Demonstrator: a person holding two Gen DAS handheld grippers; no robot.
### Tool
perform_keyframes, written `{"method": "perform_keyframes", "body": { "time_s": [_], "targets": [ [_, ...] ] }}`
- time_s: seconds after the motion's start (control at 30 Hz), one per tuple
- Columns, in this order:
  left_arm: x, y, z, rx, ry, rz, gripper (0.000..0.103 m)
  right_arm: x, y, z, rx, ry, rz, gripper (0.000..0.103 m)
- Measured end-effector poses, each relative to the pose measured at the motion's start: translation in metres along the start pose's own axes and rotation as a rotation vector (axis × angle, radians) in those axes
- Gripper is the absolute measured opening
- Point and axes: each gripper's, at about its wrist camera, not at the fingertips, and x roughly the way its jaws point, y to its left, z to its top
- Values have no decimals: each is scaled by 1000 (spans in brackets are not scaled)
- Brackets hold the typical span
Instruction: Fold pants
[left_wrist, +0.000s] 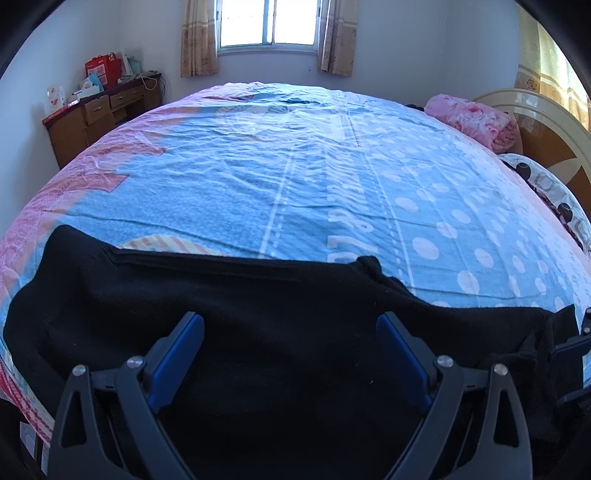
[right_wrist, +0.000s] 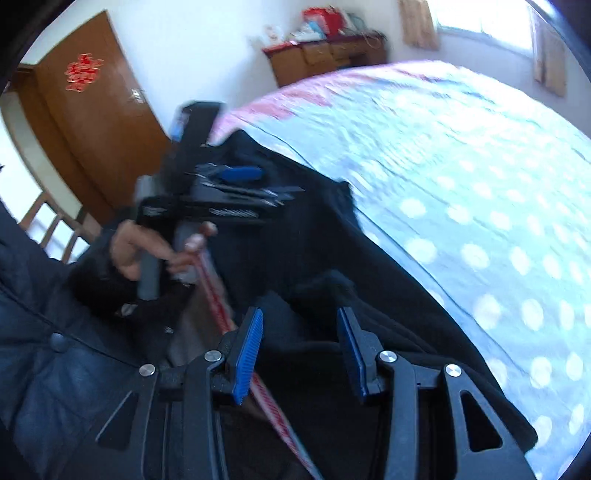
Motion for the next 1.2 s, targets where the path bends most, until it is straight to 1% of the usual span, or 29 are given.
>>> {"method": "perform_keyframes", "body": {
  "time_s": [0.07, 0.2, 0.23, 0.3, 0.33, 0.4, 0.43, 0.5, 0.57, 0.6, 0.63, 0.67, 0.7, 0.73, 0.77, 0.8, 0.83, 0.87, 0.9, 0.93, 0.97, 1.0, 1.07, 1.2],
  "targets": [
    [-2, 2, 1, -6, -5, 6, 97, 2, -7, -1, 15, 35, -12, 44],
    [-1, 5, 2, -19, -8, 9, 97, -8, -16, -2, 5, 17, -24, 44],
    [-1, 4, 2, -18, -6, 13, 97, -11, -18, 0, 8, -1, -30, 44],
    [0, 4, 2, -19, -3, 14, 97, -5, -24, 4, 54, -24, 5, 44],
    [0, 3, 2, -17, -1, 13, 97, -2, -29, 9, 83, -36, 40, 44],
    [-3, 2, 2, -9, -6, 15, 97, 13, -35, 19, 98, -31, 75, 44],
    [-6, 3, 2, -5, -14, 21, 97, 23, -37, 23, 98, -2, 88, 44],
    [-11, 5, 3, -4, -31, 33, 97, 57, -35, 29, 82, 144, 96, 44],
    [-11, 8, 4, -11, -35, 41, 97, 81, -25, 31, 31, 257, 108, 46],
    [-11, 9, 4, -16, -33, 43, 97, 85, -18, 34, 1, 255, 138, 46],
    [-10, 11, 5, -24, -28, 46, 97, 86, -16, 37, -3, 250, 176, 46],
    [-9, 13, 5, -30, -26, 47, 97, 85, -13, 44, 4, 233, 233, 46],
    [-9, 13, 5, -33, -26, 46, 97, 81, -12, 49, 5, 200, 258, 46],
    [-9, 14, 5, -36, -26, 45, 97, 70, -12, 57, 9, 120, 270, 46],
    [-9, 15, 5, -37, -28, 46, 97, 62, -15, 60, 17, 67, 267, 46],
    [-10, 15, 5, -37, -32, 47, 97, 51, -21, 63, 35, 2, 237, 46],
    [-10, 16, 5, -38, -37, 50, 97, 44, -26, 64, 55, -37, 209, 46],
    [-10, 16, 5, -39, -37, 50, 97, 31, -35, 62, 99, -97, 178, 46],
    [-9, 17, 5, -40, -35, 51, 97, 19, -43, 58, 137, -140, 148, 46],
    [-8, 18, 5, -42, -33, 51, 97, 11, -46, 54, 147, -151, 120, 46],
    [-7, 19, 5, -44, -30, 52, 97, 2, -47, 46, 139, -146, 73, 46],
    [-6, 20, 5, -47, -27, 53, 97, -4, -47, 39, 122, -128, 47, 46],
    [-4, 21, 5, -52, -23, 53, 97, -18, -44, 14, 96, -83, 8, 46],
    [-1, 19, 8, -48, -24, 57, 97, -27, -27, -43, 107, 21, 51, 46]
  ]
}}
